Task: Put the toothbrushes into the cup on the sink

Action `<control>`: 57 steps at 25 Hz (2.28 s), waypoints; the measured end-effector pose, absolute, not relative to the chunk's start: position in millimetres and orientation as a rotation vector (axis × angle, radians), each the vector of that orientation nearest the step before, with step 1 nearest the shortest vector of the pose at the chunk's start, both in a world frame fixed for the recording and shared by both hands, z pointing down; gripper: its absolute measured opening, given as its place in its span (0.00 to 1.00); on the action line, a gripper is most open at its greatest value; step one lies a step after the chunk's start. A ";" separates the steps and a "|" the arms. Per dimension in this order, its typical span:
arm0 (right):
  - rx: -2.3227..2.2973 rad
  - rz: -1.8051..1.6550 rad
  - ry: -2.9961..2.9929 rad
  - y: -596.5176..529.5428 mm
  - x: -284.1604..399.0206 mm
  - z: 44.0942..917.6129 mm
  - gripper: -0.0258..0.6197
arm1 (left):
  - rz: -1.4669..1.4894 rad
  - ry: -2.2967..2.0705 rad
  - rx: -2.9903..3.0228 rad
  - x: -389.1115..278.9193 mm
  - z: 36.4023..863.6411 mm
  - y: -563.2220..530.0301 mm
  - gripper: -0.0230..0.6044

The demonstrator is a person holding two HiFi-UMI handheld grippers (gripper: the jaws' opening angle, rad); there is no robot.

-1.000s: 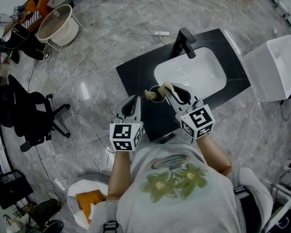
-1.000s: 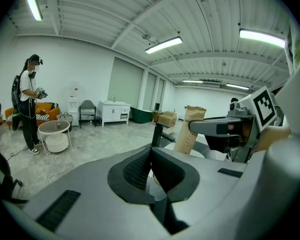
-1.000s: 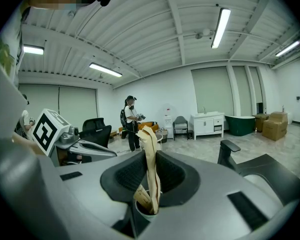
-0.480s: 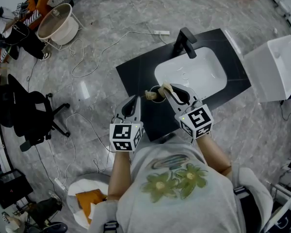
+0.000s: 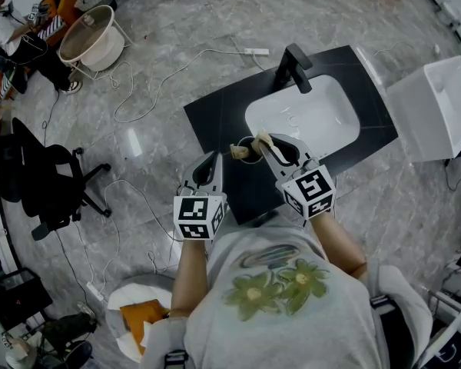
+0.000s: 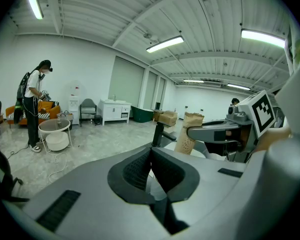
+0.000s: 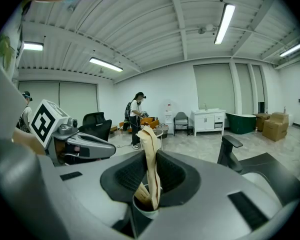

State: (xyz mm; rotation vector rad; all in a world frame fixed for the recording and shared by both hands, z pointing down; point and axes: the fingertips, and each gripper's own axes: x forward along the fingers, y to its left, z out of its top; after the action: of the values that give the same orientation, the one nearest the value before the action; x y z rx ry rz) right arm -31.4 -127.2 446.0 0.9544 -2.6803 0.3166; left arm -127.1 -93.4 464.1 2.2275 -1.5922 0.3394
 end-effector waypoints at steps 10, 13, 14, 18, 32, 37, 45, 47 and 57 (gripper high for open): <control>0.957 0.343 -2.680 -128.3 -34.0 452.6 0.16 | 0.341 -1.586 2.227 -126.3 464.4 -93.7 0.07; 0.957 0.348 -2.681 -128.4 -35.0 453.5 0.16 | 0.340 -1.585 2.225 -126.3 464.4 -93.8 0.07; 0.957 0.349 -2.681 -128.5 -35.3 453.4 0.16 | 0.339 -1.585 2.225 -126.3 464.2 -93.8 0.07; 0.959 0.360 -2.685 -128.9 -35.6 453.4 0.16 | 0.338 -1.585 2.226 -126.8 462.6 -94.3 0.07; 0.965 0.413 -2.666 -131.0 -30.4 466.8 0.16 | 0.358 -1.589 2.228 -123.9 465.8 -94.6 0.07; 0.960 0.428 -2.661 -130.4 -31.1 468.8 0.16 | 0.359 -1.591 2.227 -124.6 463.6 -94.0 0.07; 0.951 0.437 -2.638 -129.7 -32.8 477.8 0.16 | 0.358 -1.594 2.219 -127.0 464.0 -92.3 0.07; 0.947 0.440 -2.633 -130.0 -32.9 481.1 0.16 | 0.358 -1.595 2.217 -127.1 465.6 -92.5 0.07; 0.939 0.448 -2.606 -130.8 -30.8 495.2 0.16 | 0.356 -1.596 2.208 -125.9 470.3 -92.8 0.07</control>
State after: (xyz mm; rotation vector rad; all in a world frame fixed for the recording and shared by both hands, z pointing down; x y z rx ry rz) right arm -30.8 -130.8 495.2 0.9392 -2.6059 0.4483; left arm -125.9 -92.8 470.3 2.2083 -1.5959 0.3563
